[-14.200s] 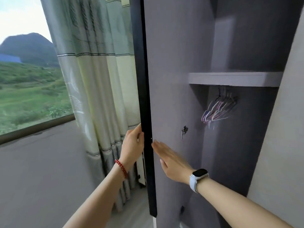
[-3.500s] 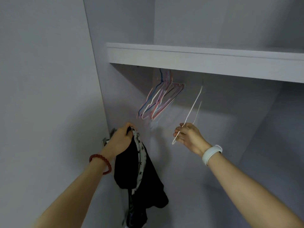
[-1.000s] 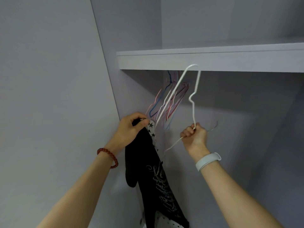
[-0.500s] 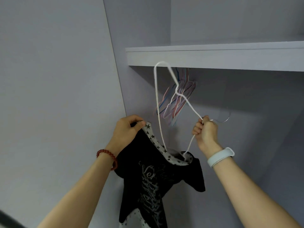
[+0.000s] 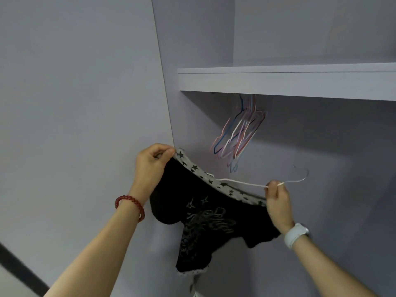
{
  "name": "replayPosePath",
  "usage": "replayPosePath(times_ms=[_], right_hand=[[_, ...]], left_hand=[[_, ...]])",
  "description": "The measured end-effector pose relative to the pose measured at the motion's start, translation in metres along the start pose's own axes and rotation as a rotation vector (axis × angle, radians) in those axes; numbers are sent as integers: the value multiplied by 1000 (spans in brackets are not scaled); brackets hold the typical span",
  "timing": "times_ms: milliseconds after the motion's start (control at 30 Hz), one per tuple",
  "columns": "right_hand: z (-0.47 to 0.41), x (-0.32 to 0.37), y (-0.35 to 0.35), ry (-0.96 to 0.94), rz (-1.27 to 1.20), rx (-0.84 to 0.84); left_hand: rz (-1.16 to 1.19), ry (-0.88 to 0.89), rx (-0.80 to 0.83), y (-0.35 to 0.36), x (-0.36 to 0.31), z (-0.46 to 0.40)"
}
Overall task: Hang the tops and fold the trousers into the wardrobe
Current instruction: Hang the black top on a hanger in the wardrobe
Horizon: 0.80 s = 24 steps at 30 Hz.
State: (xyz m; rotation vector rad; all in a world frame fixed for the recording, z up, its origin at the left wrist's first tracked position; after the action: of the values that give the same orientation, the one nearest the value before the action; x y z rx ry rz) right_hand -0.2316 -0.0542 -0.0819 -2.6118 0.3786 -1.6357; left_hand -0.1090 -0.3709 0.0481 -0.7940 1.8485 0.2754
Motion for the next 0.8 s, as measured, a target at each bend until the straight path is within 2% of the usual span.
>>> replayPosePath(times_ms=[67,100,233,267,400,533,633,800], right_hand=[[-15,31,-6,-107,101,32],[-22,47,1,-145,134,99],[-20,75,68,-245,482,636],[-19,78,73,-268,509,673],[-43,101,34,-259,242,377],[-35,84,36,-197,346,454],[-29,76,26,-160,337,399],[-29,78,-2,-131,359,268]], left_hand=[[-130,13,80,9,12,6],[-198,20,133,18,17,10],[-277,-21,234,48,33,19],[-278,-24,241,52,36,20],[-315,34,308,64,43,25],[-422,44,426,79,64,29],[-663,258,476,109,60,44],[-493,342,431,145,52,52]])
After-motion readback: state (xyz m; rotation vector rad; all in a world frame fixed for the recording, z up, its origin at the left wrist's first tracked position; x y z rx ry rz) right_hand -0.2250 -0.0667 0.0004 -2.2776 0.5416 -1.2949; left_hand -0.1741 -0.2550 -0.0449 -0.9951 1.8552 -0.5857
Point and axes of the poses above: each hand's wrist, its own z-axis away from the middle knuckle, its own y-axis out of the palm, x = y × z, the point moved 10 cm from there along -z, towards the middle knuckle, and after that the axes turned 3 degrees about -y, right-handed, at the moved point
